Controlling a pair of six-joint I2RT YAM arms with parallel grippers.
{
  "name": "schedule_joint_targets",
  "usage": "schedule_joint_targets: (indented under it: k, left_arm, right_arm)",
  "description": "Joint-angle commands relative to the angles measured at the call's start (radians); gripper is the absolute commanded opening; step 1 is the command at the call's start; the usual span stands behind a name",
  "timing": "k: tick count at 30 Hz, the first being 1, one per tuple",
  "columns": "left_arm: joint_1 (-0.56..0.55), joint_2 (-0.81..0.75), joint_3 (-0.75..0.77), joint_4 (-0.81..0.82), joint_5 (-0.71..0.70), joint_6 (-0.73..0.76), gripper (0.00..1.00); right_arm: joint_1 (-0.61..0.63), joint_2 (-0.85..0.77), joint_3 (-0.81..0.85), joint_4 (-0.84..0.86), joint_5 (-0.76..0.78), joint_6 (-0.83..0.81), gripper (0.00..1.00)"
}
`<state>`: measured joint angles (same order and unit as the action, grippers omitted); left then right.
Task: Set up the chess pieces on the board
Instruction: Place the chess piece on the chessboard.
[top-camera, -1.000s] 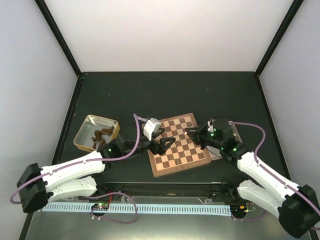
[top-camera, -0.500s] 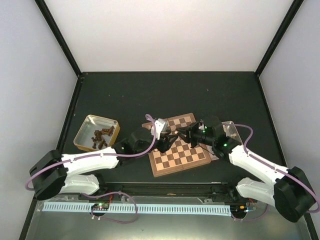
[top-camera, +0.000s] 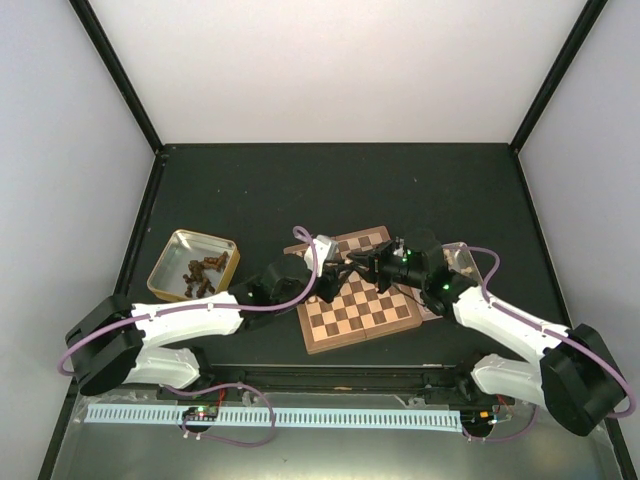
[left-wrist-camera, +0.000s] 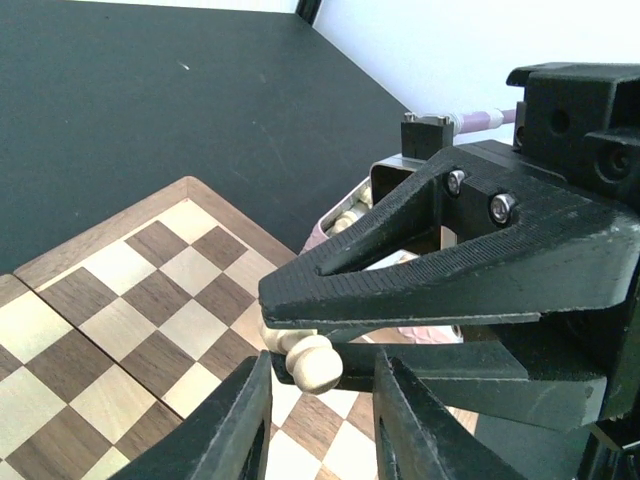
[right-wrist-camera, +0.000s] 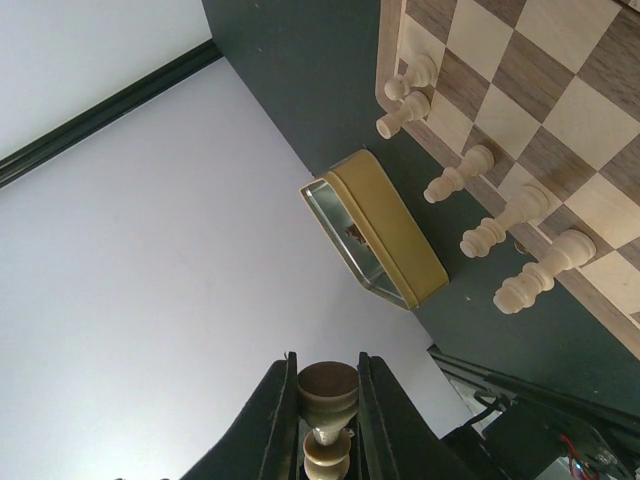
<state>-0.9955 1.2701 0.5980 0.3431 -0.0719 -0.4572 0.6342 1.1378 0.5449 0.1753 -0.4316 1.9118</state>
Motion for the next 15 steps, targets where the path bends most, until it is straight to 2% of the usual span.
schedule_joint_targets:
  k: [1, 6, 13, 15]
  left_arm:
    - [-0.005, -0.012, 0.035, 0.048, -0.044, 0.006, 0.28]
    - [-0.005, -0.003, 0.042, 0.038, -0.04, 0.021, 0.15]
    - [-0.005, -0.002, 0.057, 0.019, -0.045, 0.046, 0.05]
    - [-0.005, 0.0, 0.073, -0.014, -0.045, 0.051, 0.03]
  right_arm:
    - [0.009, 0.002, 0.024, 0.031, -0.041, 0.007, 0.05]
    - [0.009, 0.007, 0.027, 0.051, -0.05, 0.009, 0.05]
    - [0.01, 0.005, 0.015, 0.058, -0.061, 0.003, 0.05]
    - [0.01, 0.006, 0.013, 0.057, -0.057, -0.008, 0.08]
